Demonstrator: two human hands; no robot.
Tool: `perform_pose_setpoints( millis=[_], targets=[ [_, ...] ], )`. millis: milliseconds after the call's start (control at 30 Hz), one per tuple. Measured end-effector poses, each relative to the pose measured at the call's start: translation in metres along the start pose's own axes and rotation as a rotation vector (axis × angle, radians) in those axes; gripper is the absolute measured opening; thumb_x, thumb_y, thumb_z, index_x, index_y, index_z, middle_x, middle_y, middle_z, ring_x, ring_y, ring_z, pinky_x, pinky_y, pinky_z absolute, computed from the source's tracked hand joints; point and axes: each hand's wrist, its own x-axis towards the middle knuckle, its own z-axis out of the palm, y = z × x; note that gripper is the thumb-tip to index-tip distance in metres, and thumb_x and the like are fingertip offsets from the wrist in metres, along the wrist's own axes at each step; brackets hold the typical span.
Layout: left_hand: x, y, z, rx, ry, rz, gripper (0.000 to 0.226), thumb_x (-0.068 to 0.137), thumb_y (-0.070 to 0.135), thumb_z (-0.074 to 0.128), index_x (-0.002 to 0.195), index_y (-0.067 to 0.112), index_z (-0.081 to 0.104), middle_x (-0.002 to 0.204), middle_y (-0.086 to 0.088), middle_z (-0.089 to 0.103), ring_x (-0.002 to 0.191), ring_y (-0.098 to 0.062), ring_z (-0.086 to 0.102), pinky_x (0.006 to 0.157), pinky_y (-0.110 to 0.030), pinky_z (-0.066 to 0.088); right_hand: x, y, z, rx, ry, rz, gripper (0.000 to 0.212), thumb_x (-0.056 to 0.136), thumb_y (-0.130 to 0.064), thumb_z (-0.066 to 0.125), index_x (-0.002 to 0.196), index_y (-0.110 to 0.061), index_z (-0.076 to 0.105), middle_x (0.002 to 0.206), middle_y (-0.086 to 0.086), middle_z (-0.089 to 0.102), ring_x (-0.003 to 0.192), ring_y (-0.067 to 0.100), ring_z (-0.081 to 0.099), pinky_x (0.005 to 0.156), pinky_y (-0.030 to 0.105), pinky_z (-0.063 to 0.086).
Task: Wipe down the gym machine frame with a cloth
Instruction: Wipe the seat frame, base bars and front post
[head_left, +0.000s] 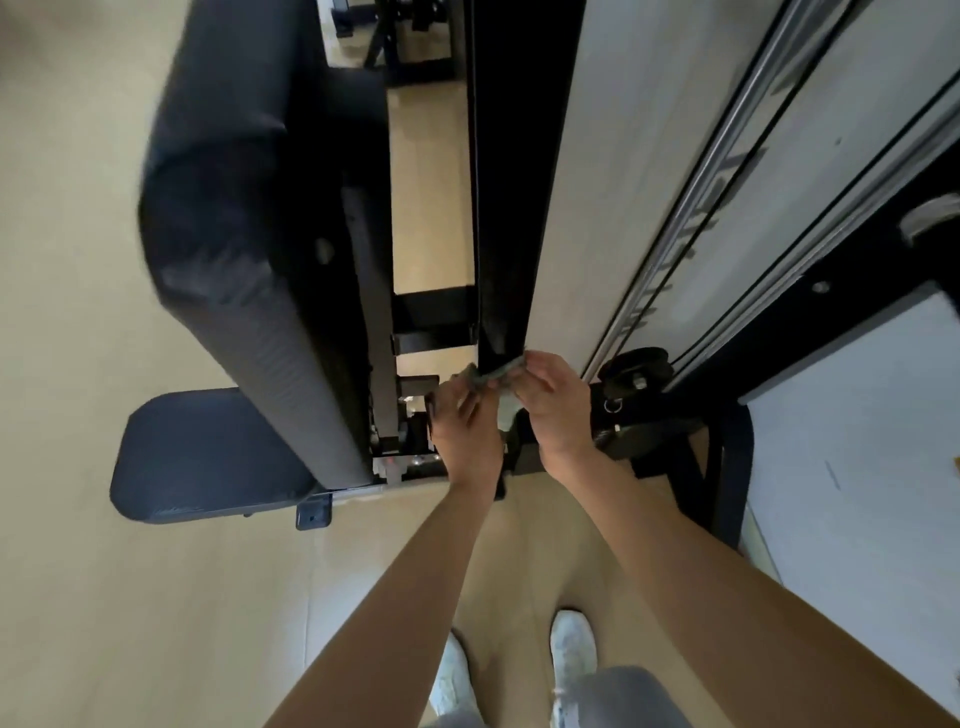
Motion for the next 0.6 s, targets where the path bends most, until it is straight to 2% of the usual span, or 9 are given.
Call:
perform_pose_setpoints(
  millis=[100,167,267,333,467,600],
  targets=[
    [0.011,-0.041,0.001,-0.034,-0.058,0.009,0.017,0.094,0.024,0.071,0.106,0.035,0.066,0.103,0.016,0.073,0.098,0.005,0.067,0.078,-0.008,0.050,0.009,0.046,-0.005,-0.021,-0.063,-0.004,0.028,0.093,-0.021,0.072,0.118,-0.009,0.070,0.113,0.009,0.073,0.109,0.025,0.070,0.100,0.050,0.053],
    [0.016,-0.070,0.002,-0.043,-0.091,0.039,0.020,0.094,0.025,0.069,0.110,0.037,0.066,0.104,0.022,0.072,0.099,0.004,0.067,0.080,-0.009,0.050,0.013,0.078,-0.011,-0.045,-0.085,-0.022,0.028,0.096,-0.023,0.067,0.122,-0.013,0.069,0.119,0.007,0.072,0.114,0.023,0.067,0.104,0.052,0.050],
    [0.027,-0.116,0.002,-0.039,-0.111,0.079,0.020,0.095,0.024,0.068,0.111,0.034,0.066,0.104,0.023,0.071,0.100,0.004,0.067,0.079,-0.008,0.049,0.020,0.127,-0.019,-0.063,-0.083,-0.039,0.027,0.099,-0.014,0.063,0.125,-0.012,0.068,0.119,0.006,0.071,0.115,0.023,0.066,0.104,0.054,0.050],
    [0.035,-0.153,0.002,-0.043,-0.121,0.088,0.020,0.095,0.024,0.069,0.115,0.026,0.066,0.105,0.020,0.072,0.104,0.001,0.068,0.079,-0.008,0.049,0.026,0.160,-0.022,-0.084,-0.092,-0.064,0.028,0.099,-0.012,0.064,0.127,-0.013,0.067,0.118,0.003,0.072,0.113,0.020,0.067,0.104,0.052,0.050],
    [0.052,-0.223,0.000,-0.031,-0.175,0.137,0.022,0.097,0.028,0.068,0.118,0.019,0.066,0.112,0.011,0.071,0.111,-0.005,0.067,0.089,-0.015,0.052,0.033,0.223,-0.025,-0.090,-0.131,-0.116,0.036,0.101,-0.016,0.062,0.136,-0.015,0.061,0.124,-0.001,0.070,0.119,0.015,0.064,0.107,0.044,0.050],
    [0.068,-0.287,-0.003,-0.008,-0.227,0.190,0.018,0.099,0.030,0.065,0.113,0.019,0.066,0.107,0.010,0.071,0.107,-0.008,0.067,0.089,-0.018,0.053,0.035,0.295,-0.026,-0.083,-0.166,-0.145,0.047,0.103,-0.010,0.054,0.149,-0.016,0.047,0.134,-0.003,0.065,0.127,0.012,0.059,0.109,0.033,0.046]
  ],
)
